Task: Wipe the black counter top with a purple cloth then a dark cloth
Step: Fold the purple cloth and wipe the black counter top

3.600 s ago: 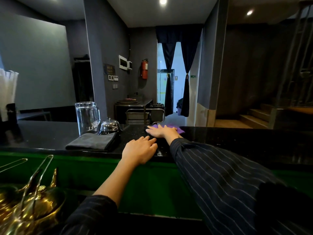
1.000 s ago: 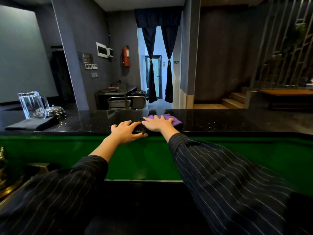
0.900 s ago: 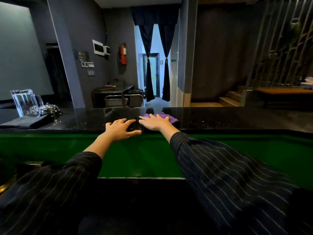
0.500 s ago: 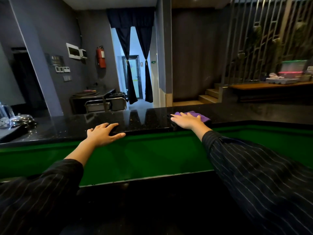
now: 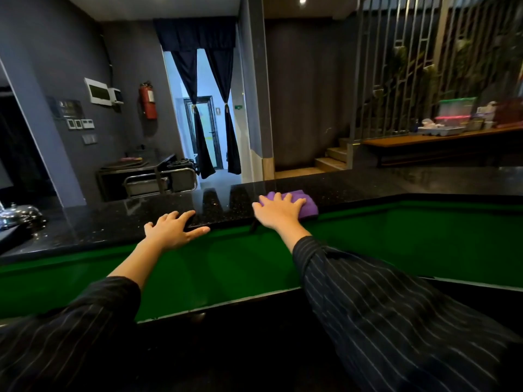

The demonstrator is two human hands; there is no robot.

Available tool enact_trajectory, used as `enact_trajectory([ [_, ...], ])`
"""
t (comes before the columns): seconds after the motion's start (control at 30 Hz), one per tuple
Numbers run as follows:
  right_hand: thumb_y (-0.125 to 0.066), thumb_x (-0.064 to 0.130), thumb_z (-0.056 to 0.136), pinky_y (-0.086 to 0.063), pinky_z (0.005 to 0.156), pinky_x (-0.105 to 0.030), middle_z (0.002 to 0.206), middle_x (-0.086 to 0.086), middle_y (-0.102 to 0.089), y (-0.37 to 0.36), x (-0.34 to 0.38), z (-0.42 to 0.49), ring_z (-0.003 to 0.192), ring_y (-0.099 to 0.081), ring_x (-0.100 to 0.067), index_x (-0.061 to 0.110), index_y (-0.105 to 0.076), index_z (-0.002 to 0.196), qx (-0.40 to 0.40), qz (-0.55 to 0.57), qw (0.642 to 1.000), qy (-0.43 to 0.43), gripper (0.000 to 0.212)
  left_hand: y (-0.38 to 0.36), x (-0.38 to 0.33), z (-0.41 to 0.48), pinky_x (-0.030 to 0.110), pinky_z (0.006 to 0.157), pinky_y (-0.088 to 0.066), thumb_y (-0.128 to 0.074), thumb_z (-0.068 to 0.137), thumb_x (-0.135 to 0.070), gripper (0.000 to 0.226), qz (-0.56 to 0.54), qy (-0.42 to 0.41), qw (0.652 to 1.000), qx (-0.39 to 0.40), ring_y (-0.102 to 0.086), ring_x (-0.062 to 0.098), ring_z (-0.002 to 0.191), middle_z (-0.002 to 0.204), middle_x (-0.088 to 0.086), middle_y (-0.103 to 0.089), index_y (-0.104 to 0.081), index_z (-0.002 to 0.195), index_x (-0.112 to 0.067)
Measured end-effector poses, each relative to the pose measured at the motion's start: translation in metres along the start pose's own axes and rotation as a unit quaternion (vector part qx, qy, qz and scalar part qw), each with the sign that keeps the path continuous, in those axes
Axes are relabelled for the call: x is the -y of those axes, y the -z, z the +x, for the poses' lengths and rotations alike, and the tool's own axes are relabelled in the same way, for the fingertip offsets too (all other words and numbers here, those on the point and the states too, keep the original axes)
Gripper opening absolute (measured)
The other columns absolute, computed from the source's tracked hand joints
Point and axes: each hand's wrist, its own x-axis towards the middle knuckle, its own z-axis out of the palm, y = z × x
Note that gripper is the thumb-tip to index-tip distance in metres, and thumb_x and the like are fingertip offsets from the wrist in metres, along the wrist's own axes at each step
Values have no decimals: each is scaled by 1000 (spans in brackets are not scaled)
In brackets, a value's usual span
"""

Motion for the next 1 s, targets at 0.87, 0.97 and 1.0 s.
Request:
enact_trajectory([
  [0.87, -15, 73, 92, 6, 116, -60, 164, 4, 1, 25, -121, 116, 151, 2, -28, 44, -6, 152, 145, 27, 989, -8, 67, -10, 5, 3, 51, 114, -15, -12, 58, -94, 96, 4, 10, 999, -40, -17, 19, 145, 157, 0, -21, -16, 144, -50],
  [0.97, -12, 76, 89, 6, 116, -62, 164, 2, 2, 19, -119, 146, 150, 3, -31, 47, -7, 151, 151, 15, 988, -18, 69, -11, 6, 6, 51, 113, -14, 3, 39, -99, 115, 7, 14, 999, -37, -16, 19, 145, 157, -2, -20, -14, 143, -53],
  [1.0, -12, 78, 88, 6, 115, -62, 164, 1, 2, 18, -118, 155, 150, 2, -31, 48, -7, 151, 147, 5, 989, -20, 69, -11, 6, 7, 51, 114, -13, -4, 47, -97, 106, 7, 19, 999, -30, -16, 20, 145, 158, -2, -18, -14, 143, -53],
])
